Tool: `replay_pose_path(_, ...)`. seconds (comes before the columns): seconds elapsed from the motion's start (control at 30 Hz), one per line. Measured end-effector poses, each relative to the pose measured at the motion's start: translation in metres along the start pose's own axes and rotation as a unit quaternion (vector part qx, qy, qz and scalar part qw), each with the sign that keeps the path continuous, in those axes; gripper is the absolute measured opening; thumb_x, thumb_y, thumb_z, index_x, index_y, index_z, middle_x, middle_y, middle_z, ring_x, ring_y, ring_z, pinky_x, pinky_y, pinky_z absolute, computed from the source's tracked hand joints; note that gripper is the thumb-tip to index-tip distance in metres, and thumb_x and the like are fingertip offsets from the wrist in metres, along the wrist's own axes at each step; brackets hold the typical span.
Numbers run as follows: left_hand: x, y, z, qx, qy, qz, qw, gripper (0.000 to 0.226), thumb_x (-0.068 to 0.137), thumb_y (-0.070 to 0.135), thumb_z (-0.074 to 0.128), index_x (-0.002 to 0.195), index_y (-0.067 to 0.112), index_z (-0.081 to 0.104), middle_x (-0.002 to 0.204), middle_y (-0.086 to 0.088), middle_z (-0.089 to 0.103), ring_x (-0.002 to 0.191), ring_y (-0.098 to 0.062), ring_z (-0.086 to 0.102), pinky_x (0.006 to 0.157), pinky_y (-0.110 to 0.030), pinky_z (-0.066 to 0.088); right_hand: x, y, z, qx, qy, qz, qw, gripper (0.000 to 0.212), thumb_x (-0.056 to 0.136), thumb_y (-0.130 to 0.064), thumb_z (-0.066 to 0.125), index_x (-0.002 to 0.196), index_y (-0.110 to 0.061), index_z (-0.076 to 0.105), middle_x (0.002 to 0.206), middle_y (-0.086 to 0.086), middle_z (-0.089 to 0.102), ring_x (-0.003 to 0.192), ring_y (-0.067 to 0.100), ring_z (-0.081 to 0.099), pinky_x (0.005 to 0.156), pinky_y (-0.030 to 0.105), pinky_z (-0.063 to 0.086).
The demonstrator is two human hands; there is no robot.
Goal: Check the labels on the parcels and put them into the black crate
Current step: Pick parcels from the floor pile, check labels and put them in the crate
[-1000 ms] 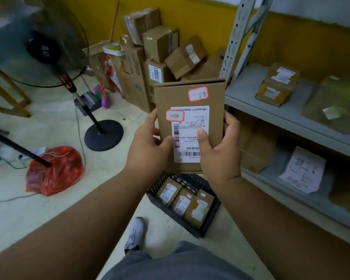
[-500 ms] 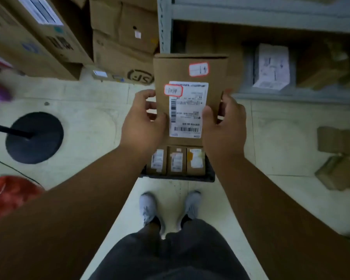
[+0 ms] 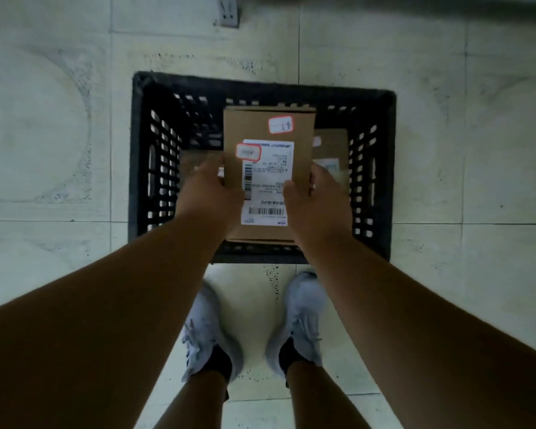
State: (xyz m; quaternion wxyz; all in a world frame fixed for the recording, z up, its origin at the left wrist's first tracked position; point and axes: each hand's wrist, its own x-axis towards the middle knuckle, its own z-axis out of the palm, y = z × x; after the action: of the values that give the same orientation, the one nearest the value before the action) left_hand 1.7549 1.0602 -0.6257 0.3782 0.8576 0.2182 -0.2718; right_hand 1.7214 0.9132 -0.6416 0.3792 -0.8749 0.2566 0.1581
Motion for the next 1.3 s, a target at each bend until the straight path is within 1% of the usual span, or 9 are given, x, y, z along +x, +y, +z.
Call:
replay_pose_path(0.23,0.077,-0.065,0.056,0.022,-0.047,-0.038,0.998,0.037,0.097,0.044,0.048,0.134,0.041,0.051,0.118,0.0,0.068,0.095,-0.026,0.069,0.081,-0.044,0.06,0.037,0.05,0.077,-0.066,-0.029,-0.018,0.997,0.031,0.096,-0.037,0.057,0.12,-0.018,0.052,0.12,0.004,0.06,0.111,0.021,0.06,0.088,0.038,0.058)
replay_pose_path(0.43,0.11,-0.078,0.077,0.074,-0.064,-0.037,0.994,0.036,0.097,0.026,0.047,0.132,0.029,0.051,0.111,-0.003,0.068,0.092,-0.028,0.067,0.064,-0.035,0.057,0.055,0.057,0.096,-0.17,-0.098,-0.033,0.98,0.04,0.096,-0.037,0.056,0.128,-0.013,0.055,0.138,0.01,0.044,0.126,0.026,0.044,0.106,0.034,0.041)
replay_pose_path(0.6,0.118,-0.078,0.087,0.127,-0.102,-0.019,0.986,0.037,0.095,0.02,0.048,0.132,0.022,0.053,0.121,-0.005,0.064,0.101,-0.028,0.063,0.085,-0.043,0.057,0.06,0.054,0.093,-0.248,-0.13,-0.041,0.959,0.041,0.096,-0.039,0.055,0.126,-0.011,0.059,0.147,0.009,0.034,0.127,0.027,0.042,0.107,0.034,0.038)
replay_pose_path(0.67,0.12,-0.078,0.092,0.131,-0.119,-0.015,0.984,0.034,0.095,0.017,0.048,0.127,0.021,0.058,0.12,-0.004,0.065,0.101,-0.025,0.062,0.087,-0.039,0.055,0.065,0.053,0.095,-0.261,-0.177,-0.041,0.948,0.043,0.094,-0.032,0.058,0.131,-0.01,0.058,0.148,0.011,0.038,0.128,0.029,0.044,0.109,0.04,0.041)
replay_pose_path(0.77,0.12,-0.078,0.095,0.127,-0.124,-0.021,0.984,0.049,0.094,0.016,0.049,0.141,0.029,0.049,0.13,-0.002,0.061,0.111,-0.025,0.06,0.094,-0.041,0.053,0.074,0.052,0.102,-0.27,-0.271,-0.011,0.924,0.046,0.094,-0.022,0.061,0.136,-0.007,0.051,0.137,0.014,0.048,0.125,0.03,0.05,0.106,0.04,0.046)
replay_pose_path(0.9,0.123,-0.074,0.095,0.165,-0.163,-0.009,0.973,0.046,0.096,0.017,0.05,0.142,0.02,0.048,0.132,-0.007,0.061,0.114,-0.027,0.059,0.098,-0.044,0.05,0.079,0.057,0.102,-0.297,-0.242,-0.044,0.922,0.046,0.094,-0.026,0.059,0.138,-0.013,0.051,0.136,0.014,0.046,0.123,0.032,0.049,0.104,0.04,0.046)
replay_pose_path(1.1,0.11,-0.072,0.089,0.144,-0.142,0.023,0.979,0.051,0.095,0.019,0.055,0.143,0.02,0.037,0.117,-0.006,0.062,0.097,-0.024,0.059,0.092,-0.041,0.051,0.073,0.05,0.1,-0.326,-0.239,-0.151,0.902,0.061,0.093,-0.028,0.062,0.149,-0.03,0.04,0.16,0.011,0.021,0.144,0.036,0.023,0.117,0.05,0.03)
replay_pose_path(1.2,0.112,-0.075,0.084,0.202,-0.139,0.04,0.969,0.046,0.096,0.015,0.052,0.141,0.018,0.045,0.127,-0.01,0.06,0.109,-0.027,0.059,0.092,-0.036,0.049,0.076,0.048,0.107,-0.351,-0.268,-0.161,0.883,0.056,0.093,-0.03,0.061,0.147,-0.03,0.044,0.161,0.009,0.022,0.145,0.036,0.021,0.116,0.052,0.028)
replay_pose_path(1.3,0.119,-0.08,0.08,0.24,-0.048,0.074,0.967,0.04,0.093,0.016,0.052,0.132,0.018,0.055,0.133,-0.013,0.052,0.12,-0.033,0.051,0.091,-0.04,0.045,0.078,0.048,0.108,-0.389,-0.284,-0.165,0.861,0.052,0.091,-0.022,0.062,0.142,-0.023,0.05,0.157,0.01,0.027,0.142,0.036,0.026,0.113,0.05,0.033)
